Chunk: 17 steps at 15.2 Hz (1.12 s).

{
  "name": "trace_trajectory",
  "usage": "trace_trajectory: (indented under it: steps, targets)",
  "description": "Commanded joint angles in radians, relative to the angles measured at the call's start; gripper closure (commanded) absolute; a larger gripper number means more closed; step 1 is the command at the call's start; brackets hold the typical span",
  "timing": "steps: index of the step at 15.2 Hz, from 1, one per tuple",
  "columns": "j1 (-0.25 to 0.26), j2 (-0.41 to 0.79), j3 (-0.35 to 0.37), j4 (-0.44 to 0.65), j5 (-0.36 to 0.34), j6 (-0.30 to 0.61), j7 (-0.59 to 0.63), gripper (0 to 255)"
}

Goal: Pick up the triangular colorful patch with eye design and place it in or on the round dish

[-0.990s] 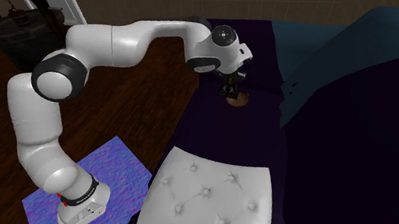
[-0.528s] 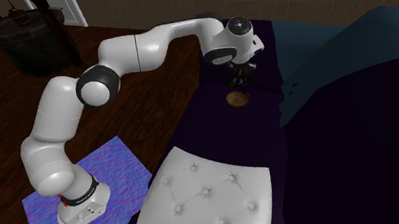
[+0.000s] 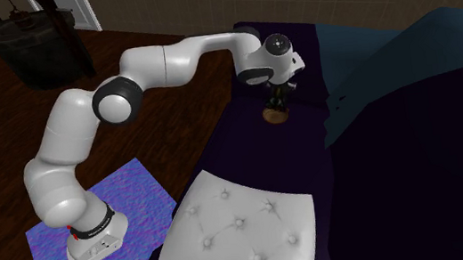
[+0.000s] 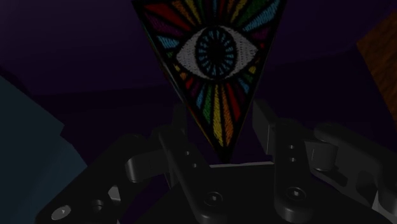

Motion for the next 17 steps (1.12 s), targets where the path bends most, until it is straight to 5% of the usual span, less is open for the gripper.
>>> trace_trajectory:
  steps: [1,15,16,17]
  targets:
    - [0.004,0.003,0.004,-0.022,0.008,0.022,-0.015,255]
    - [0.006,0.025,0.021,-0.065,0.035,0.076,-0.057,255]
    - [0.006,0.025,0.021,-0.065,0.035,0.076,-0.057,0]
    - [0.006,0.025,0.021,-0.065,0.035,0.076,-0.057,0]
